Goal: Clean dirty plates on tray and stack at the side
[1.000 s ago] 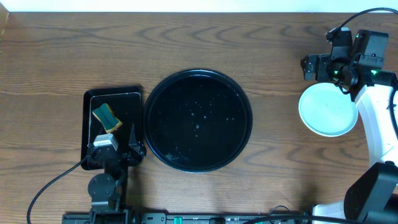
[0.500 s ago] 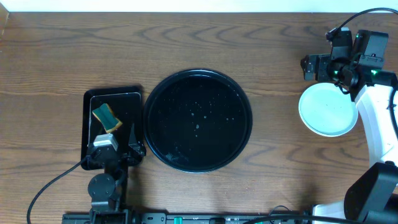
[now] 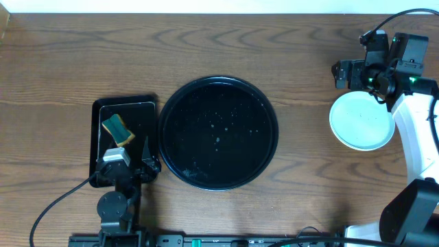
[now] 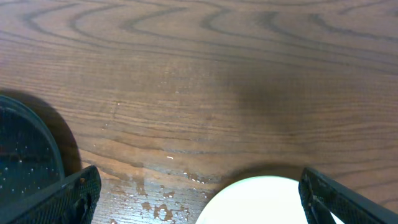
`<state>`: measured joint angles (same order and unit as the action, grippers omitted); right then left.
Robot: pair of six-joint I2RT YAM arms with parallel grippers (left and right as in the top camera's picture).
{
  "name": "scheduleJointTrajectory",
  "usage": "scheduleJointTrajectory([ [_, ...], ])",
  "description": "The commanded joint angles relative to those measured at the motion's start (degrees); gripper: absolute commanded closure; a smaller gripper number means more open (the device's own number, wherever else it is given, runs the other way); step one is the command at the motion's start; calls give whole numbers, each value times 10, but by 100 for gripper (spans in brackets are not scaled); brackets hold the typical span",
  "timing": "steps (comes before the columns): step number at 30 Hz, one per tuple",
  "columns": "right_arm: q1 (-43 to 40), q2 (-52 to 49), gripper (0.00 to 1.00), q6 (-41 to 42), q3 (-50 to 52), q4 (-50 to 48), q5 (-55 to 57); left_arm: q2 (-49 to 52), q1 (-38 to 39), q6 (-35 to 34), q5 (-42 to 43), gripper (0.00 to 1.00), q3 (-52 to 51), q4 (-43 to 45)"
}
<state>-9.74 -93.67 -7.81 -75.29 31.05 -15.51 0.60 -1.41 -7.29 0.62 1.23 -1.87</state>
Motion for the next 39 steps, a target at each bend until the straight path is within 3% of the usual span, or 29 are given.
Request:
scheduleJointTrajectory([
  [1,0,13,1,-4,1,1,-4,-3,-2,4,-26,10,-10,-23],
  [21,2,46,1,-15,1,12,4,-3,-2,3,-26,10,-10,-23],
  [39,22,359,1,-36,9,0,35,-3,-2,4,-26,10,-10,-23],
])
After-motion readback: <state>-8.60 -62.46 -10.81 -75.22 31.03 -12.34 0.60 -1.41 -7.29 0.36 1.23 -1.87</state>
